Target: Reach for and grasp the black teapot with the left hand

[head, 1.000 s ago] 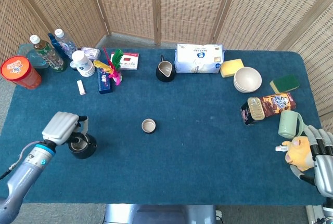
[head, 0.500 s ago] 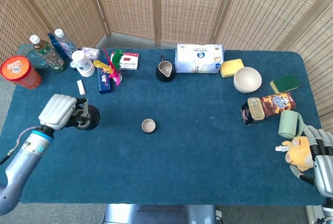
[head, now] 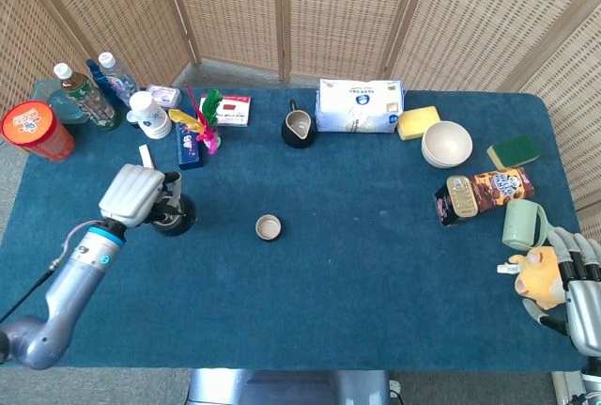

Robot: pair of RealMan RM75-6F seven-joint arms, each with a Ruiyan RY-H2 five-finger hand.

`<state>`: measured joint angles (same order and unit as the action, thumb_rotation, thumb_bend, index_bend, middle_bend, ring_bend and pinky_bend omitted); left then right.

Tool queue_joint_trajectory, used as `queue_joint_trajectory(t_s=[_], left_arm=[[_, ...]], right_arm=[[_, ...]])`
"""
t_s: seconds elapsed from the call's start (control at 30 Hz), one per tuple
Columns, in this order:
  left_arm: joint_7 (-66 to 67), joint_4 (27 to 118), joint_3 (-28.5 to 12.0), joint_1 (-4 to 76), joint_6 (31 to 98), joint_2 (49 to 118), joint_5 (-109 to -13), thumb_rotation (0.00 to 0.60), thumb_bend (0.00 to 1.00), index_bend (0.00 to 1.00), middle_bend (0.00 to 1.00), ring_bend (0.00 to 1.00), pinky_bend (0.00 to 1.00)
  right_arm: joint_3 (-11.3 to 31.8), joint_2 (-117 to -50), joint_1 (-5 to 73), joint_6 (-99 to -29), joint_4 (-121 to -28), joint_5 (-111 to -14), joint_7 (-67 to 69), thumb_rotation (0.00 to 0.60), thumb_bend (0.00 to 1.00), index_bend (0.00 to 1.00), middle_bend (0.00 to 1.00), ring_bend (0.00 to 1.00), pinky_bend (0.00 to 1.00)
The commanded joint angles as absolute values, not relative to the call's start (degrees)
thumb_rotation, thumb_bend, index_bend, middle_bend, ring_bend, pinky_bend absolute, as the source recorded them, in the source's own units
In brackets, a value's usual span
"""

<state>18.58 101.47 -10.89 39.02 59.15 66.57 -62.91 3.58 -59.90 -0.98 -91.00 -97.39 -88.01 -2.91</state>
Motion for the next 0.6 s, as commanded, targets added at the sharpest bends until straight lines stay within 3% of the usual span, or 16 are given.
queue_joint_trajectory(t_s=[0.03, 0.6], left_arm=[[21.0, 99.4, -10.7, 40.2, 59.2, 69.6, -61.4, 0.600, 0.58, 0.71, 0.92, 0.82, 0.92], [25.5, 97.2, -11.1, 42.6, 59.9, 75.7, -57.1, 0.600, 0.58, 0.71, 0.92, 0.82, 0.92]], right_arm=[[3.5, -59.9, -1.0, -91.1, -97.4, -88.1, -2.8, 0.600, 0.00, 0.00, 0.00, 0.00, 0.00], [3.4, -59.7, -1.1, -91.1, -97.3, -88.2, -2.2, 0.600, 0.00, 0.00, 0.00, 0.00, 0.00]])
